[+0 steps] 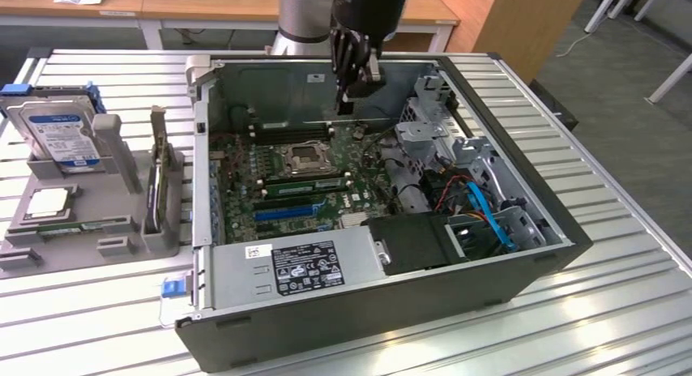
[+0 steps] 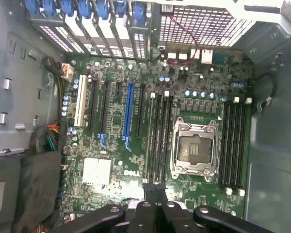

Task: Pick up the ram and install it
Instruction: 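Press down the ram until it locks into place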

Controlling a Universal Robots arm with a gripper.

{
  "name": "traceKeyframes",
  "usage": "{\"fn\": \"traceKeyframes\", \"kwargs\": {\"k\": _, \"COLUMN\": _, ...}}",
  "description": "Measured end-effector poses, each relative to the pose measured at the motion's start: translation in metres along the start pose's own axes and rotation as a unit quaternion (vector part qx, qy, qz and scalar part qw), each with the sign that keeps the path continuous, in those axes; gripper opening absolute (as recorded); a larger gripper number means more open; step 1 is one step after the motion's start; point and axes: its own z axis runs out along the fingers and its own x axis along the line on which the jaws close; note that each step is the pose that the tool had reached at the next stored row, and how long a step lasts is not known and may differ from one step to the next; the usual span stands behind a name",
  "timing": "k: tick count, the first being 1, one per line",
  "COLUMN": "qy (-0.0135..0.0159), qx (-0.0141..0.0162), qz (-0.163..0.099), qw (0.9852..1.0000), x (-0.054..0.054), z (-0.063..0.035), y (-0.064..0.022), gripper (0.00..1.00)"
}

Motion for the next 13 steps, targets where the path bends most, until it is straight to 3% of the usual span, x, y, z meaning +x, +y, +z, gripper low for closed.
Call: {"fn": "traceKeyframes", "kwargs": {"k": 13, "qy": 0.0001, "qx": 0.0, "qz": 0.0, "qw": 1.0, "x": -0.0014, "z": -0.0001, "y": -0.0001, "gripper": 0.11}}
